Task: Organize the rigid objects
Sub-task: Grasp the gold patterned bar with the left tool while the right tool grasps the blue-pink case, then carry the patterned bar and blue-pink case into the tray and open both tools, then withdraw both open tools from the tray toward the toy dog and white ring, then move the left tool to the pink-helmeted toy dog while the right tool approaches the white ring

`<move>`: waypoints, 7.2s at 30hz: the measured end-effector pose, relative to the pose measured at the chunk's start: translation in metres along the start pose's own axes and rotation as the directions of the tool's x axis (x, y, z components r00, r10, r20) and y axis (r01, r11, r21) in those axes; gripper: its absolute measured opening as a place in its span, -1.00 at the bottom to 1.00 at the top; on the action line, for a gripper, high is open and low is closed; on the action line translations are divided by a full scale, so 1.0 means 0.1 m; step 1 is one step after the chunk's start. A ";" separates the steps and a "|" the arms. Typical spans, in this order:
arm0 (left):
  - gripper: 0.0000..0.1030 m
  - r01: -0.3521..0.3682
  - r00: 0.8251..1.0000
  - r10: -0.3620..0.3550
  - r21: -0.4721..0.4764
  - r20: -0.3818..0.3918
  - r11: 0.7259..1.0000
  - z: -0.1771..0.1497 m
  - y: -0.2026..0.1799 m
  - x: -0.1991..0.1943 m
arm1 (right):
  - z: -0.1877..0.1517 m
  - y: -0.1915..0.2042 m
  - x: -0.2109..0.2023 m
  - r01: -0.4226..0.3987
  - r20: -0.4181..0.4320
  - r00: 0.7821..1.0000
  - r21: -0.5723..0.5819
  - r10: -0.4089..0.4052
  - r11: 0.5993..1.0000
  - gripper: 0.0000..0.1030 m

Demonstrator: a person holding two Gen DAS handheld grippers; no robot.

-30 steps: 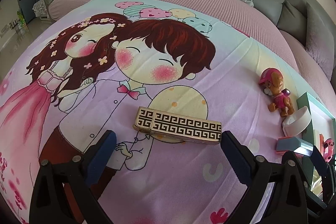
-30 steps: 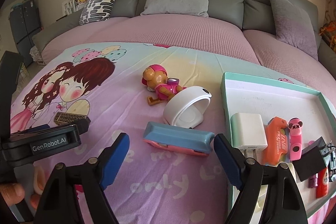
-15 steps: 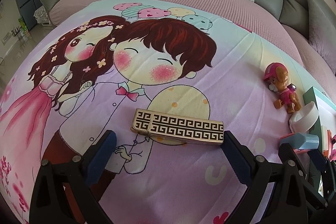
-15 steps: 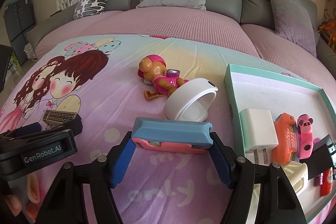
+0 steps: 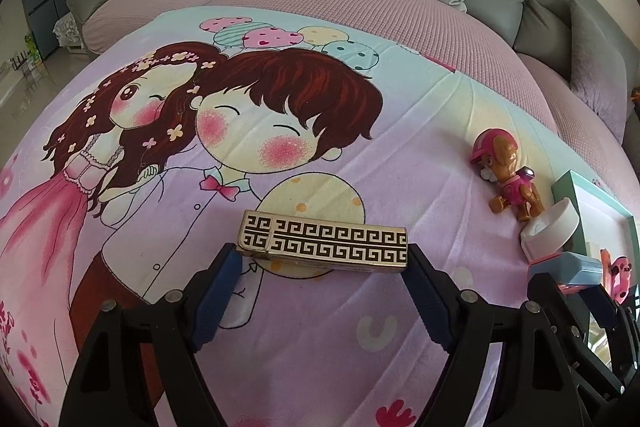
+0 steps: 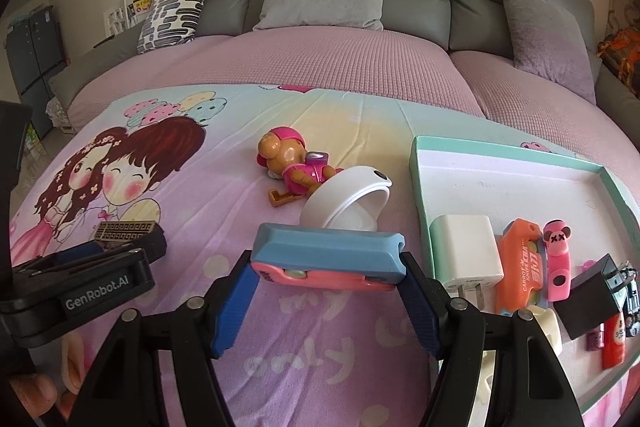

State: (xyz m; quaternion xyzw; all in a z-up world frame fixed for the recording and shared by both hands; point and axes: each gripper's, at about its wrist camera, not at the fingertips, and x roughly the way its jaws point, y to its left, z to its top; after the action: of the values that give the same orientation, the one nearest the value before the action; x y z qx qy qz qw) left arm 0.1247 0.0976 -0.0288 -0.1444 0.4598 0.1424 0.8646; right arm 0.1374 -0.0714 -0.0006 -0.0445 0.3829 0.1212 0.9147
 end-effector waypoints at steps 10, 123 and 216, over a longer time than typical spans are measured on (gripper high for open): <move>0.60 0.049 0.993 -0.054 0.054 0.103 0.997 0.07 -0.30 -0.40 | 0.16 -0.27 -0.41 -0.008 0.100 0.995 0.068 0.001 0.998 0.40; 1.00 0.064 0.983 -0.111 0.298 0.144 0.953 -0.05 -2.10 -0.44 | -0.13 -2.25 -0.69 0.271 -0.050 0.961 0.349 -0.271 0.897 1.00; 1.00 0.022 1.000 -0.022 -0.072 0.005 0.997 0.35 0.06 0.11 | 0.43 -0.11 0.09 -0.056 -0.020 0.998 -0.094 0.054 0.994 0.54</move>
State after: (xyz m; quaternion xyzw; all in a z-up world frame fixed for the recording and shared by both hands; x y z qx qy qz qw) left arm 0.1545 0.1181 -0.0195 -0.1801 0.4510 0.1494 0.8613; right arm 0.1762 -0.0728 0.0235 -0.0781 0.3856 0.1640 0.9046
